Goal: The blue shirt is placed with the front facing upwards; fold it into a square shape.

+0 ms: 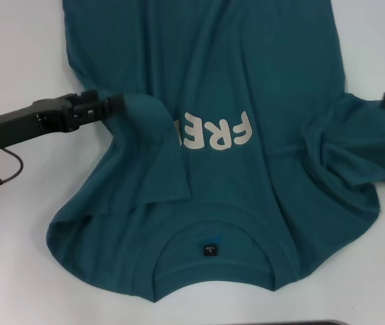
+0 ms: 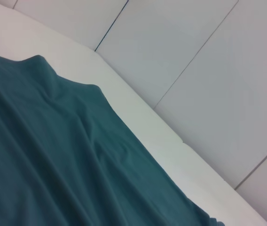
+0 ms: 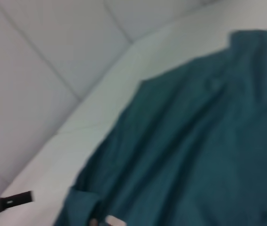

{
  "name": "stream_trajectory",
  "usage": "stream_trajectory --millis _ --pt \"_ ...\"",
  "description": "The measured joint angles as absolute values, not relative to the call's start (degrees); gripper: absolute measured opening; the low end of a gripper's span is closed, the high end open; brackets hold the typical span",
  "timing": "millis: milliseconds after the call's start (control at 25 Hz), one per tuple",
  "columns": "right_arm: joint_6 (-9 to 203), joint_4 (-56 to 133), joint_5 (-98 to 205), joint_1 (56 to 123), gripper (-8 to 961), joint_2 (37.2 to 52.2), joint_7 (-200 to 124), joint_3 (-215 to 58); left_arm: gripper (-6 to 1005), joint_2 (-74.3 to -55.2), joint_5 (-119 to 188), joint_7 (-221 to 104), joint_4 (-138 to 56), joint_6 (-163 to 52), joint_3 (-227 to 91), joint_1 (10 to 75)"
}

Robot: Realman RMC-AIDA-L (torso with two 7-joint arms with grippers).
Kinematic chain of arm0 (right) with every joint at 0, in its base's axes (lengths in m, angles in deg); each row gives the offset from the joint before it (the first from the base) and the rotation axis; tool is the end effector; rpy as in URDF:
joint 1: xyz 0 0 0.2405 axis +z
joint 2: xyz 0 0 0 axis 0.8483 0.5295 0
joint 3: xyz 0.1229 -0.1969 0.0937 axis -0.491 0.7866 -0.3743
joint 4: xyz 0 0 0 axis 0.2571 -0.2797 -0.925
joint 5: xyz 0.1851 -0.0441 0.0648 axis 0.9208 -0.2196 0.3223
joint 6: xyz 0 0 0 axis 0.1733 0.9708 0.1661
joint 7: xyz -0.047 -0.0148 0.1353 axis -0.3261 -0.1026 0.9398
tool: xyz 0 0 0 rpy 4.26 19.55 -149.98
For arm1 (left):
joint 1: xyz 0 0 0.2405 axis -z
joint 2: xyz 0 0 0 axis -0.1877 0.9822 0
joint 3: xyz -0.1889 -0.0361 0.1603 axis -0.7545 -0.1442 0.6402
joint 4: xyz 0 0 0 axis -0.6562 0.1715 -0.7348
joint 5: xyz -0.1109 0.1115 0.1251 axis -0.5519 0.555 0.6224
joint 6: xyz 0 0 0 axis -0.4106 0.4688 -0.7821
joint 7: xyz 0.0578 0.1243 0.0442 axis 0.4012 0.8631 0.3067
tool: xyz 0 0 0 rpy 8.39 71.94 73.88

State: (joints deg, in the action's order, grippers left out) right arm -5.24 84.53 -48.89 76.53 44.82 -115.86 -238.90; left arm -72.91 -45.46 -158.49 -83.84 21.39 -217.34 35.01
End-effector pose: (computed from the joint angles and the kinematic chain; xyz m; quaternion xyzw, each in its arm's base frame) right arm 0.3370 0.2732 0.0859 -0.8119 0.4796 0.2688 0.1961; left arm -0.2754 0.3061 -0.0005 -0.8361 -0.4339 -0.2998 0.1509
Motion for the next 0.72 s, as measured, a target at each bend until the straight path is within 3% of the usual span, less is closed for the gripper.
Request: stream_trajectory --millis 720 --pt "-4.0 88.7 -62.3 74.4 822 43.22 -102.1 -246.2 891 -72.92 -45.1 -158.3 -83.3 21.6 -216.7 34.1"
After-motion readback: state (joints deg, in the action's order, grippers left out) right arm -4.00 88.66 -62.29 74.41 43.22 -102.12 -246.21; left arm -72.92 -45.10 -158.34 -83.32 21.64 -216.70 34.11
